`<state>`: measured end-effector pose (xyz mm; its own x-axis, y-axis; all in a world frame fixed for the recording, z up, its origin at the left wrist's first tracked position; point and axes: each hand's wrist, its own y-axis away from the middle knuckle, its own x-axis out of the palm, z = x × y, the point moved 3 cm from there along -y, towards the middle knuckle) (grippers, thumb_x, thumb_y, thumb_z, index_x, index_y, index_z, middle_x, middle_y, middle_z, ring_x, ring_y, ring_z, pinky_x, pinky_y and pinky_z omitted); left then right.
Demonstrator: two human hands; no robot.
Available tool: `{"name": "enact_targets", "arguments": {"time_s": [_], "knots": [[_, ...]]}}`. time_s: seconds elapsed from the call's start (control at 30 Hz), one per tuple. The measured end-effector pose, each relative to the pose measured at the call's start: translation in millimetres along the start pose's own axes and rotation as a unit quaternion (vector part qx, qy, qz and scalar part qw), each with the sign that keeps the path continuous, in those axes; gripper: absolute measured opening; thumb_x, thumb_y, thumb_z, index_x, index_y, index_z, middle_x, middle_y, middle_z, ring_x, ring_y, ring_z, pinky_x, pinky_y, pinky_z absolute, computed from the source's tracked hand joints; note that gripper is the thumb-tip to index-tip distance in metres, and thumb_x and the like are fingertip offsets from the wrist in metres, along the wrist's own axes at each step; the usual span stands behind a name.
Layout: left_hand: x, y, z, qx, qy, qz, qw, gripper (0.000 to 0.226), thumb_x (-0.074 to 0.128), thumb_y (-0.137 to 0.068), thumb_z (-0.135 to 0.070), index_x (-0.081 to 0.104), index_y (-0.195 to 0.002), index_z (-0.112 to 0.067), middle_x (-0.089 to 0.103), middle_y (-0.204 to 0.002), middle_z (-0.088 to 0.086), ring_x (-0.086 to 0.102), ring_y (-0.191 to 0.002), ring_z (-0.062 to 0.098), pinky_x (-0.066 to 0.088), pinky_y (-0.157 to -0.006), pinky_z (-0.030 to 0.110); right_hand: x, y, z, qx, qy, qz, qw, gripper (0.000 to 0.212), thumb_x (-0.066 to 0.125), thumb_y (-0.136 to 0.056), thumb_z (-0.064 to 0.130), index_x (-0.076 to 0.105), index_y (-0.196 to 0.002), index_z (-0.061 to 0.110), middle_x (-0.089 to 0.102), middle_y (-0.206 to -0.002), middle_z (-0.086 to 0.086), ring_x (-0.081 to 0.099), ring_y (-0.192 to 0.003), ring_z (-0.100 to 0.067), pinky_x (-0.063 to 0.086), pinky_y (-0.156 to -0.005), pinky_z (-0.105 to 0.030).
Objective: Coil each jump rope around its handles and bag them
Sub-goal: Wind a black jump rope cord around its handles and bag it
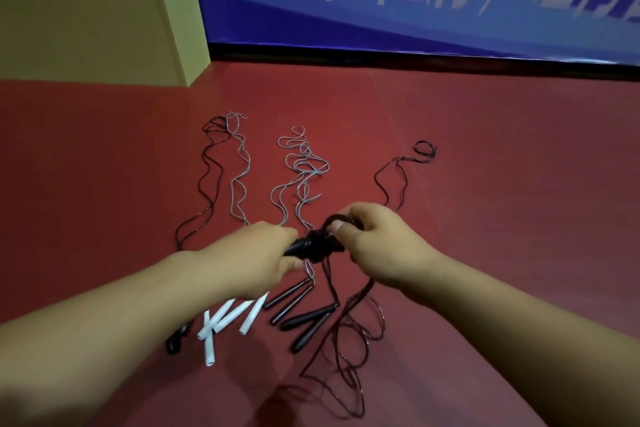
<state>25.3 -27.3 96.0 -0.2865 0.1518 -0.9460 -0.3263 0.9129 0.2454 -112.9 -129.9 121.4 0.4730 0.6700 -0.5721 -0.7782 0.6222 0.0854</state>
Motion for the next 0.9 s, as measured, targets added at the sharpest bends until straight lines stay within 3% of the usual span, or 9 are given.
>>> {"name": "enact_targets", "arguments": {"time_s": [0.13, 0.23, 0.37, 0.53, 0.7, 0.9], "knots": [[3.8, 10.9, -30.3, 0.116, -0.039, 0.027, 0.992, 0.024, 0.051, -0.097, -0.046, 0.038, -0.085, -0.03, 0.052, -0.082, -0.002, 0.05, -0.078, 0.024, 0.04, -0.066, 0.035, -14.5, -8.1, -8.1, 0.019, -0.05, -0.083, 0.995, 0.009, 0.056, -0.09, 0.012, 0.059, -0.093, 0.02, 0.057, -0.068, 0.006, 0.042, -0.041, -0.001, 0.034, -0.042, -0.016], [2.8, 12.3, -38.2, 0.153, -0.042, 0.015, 0.987, 0.021, 0.049, -0.097, -0.048, 0.043, -0.093, -0.028, 0.06, -0.09, 0.001, 0.057, -0.085, 0.026, 0.048, -0.072, 0.04, -18.4, -9.8, -10.9, 0.011, -0.045, -0.07, 0.996, 0.009, 0.059, -0.087, 0.008, 0.062, -0.089, 0.016, 0.056, -0.061, 0.006, 0.037, -0.036, -0.002, 0.031, -0.038, -0.015], [-1.7, 15.4, -34.5, 0.176, -0.018, 0.026, 0.984, 0.016, 0.051, -0.095, -0.048, 0.049, -0.101, -0.033, 0.061, -0.085, -0.005, 0.057, -0.079, 0.018, 0.049, -0.072, 0.04, -26.1, -11.4, -12.0, 0.027, -0.067, -0.036, 0.997, 0.009, 0.066, -0.083, 0.004, 0.069, -0.083, 0.012, 0.06, -0.061, 0.002, 0.048, -0.049, -0.006, 0.038, -0.047, -0.018], [-7.4, 22.1, -31.7, 0.193, 0.138, 0.075, 0.968, 0.004, 0.059, -0.096, -0.036, 0.058, -0.098, -0.032, 0.056, -0.07, -0.012, 0.05, -0.062, 0.004, 0.04, -0.06, 0.022, -35.7, -11.9, -16.7, 0.077, -0.131, 0.054, 0.987, 0.013, 0.068, -0.083, 0.004, 0.07, -0.082, 0.016, 0.055, -0.057, 0.002, 0.04, -0.046, -0.008, 0.026, -0.045, -0.023], [-6.6, 29.2, -26.6, 0.199, 0.352, 0.197, 0.893, 0.003, 0.06, -0.096, -0.025, 0.064, -0.096, -0.025, 0.055, -0.075, -0.006, 0.054, -0.069, 0.015, 0.044, -0.066, 0.031, -33.4, -7.2, -20.8, 0.137, -0.234, 0.169, 0.948, 0.022, 0.058, -0.09, 0.005, 0.068, -0.081, 0.022, 0.048, -0.056, 0.002, 0.029, -0.04, -0.005, 0.017, -0.044, -0.019], [-15.7, 32.7, -28.4, 0.207, 0.413, 0.229, 0.857, 0.006, 0.06, -0.096, -0.023, 0.063, -0.097, -0.017, 0.059, -0.079, -0.006, 0.06, -0.065, 0.017, 0.045, -0.066, 0.027, -40.3, -2.9, -14.0, 0.181, -0.353, 0.212, 0.893, 0.021, 0.06, -0.07, 0.007, 0.074, -0.075, 0.022, 0.045, -0.053, 0.004, 0.03, -0.038, 0.0, 0.014, -0.035, -0.011]]}}
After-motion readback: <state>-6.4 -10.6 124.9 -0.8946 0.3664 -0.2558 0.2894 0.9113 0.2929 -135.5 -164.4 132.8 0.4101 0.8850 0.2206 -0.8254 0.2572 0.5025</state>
